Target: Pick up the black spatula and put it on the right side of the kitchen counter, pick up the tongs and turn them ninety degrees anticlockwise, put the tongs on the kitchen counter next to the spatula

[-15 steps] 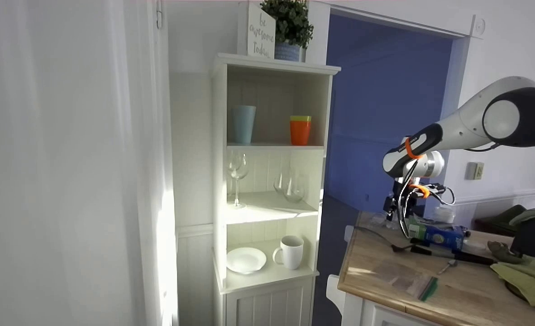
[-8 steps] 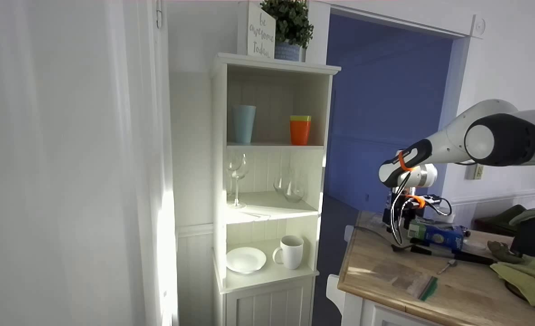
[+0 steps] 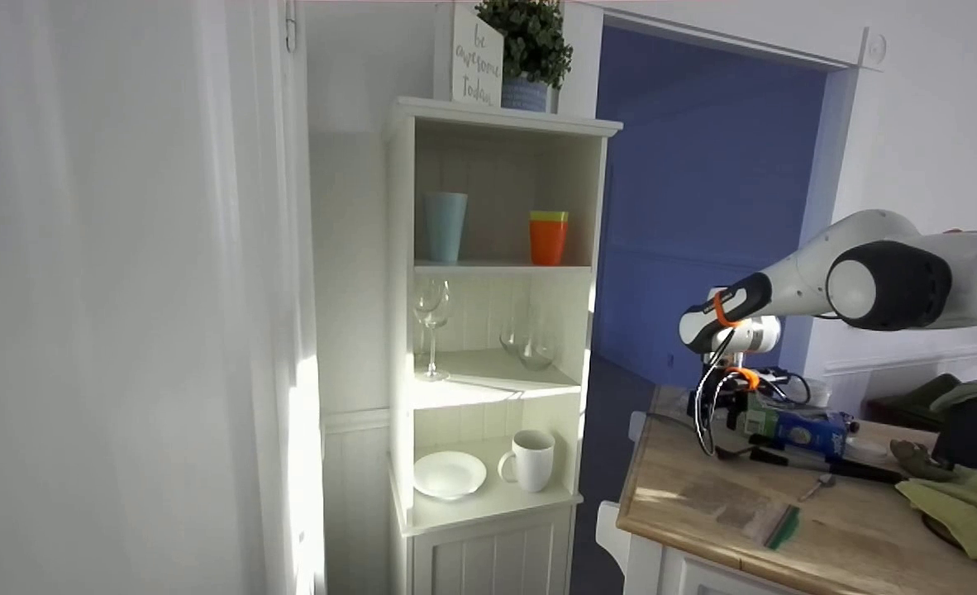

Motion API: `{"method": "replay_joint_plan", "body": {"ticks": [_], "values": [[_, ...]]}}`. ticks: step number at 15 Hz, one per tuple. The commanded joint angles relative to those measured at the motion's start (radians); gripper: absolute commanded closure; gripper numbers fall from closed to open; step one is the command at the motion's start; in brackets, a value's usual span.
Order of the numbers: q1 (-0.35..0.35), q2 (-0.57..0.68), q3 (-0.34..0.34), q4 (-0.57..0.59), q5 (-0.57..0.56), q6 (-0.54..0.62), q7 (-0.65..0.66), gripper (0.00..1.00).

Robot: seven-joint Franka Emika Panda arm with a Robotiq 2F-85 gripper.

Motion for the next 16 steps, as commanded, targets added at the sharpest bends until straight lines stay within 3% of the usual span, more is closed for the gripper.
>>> {"method": "replay_joint_plan", "body": {"ticks": [1, 5, 8, 10, 14, 16], "values": [[-0.022, 0.067, 0.028, 0.095, -0.009, -0.028, 0.015, 0.0], [-0.031, 0.107, 0.037, 0.136, -0.007, -0.004, 0.002, 0.04], [-0.04, 0.125, 0.048, 0.158, -0.002, 0.004, -0.007, 0.22], [-0.045, 0.127, 0.057, 0.156, 0.0, 0.023, -0.015, 0.41], [-0.053, 0.134, 0.07, 0.161, 0.0, 0.047, -0.027, 0.59], [-0.055, 0.135, 0.075, 0.161, 0.0, 0.056, -0.034, 0.63]]}}
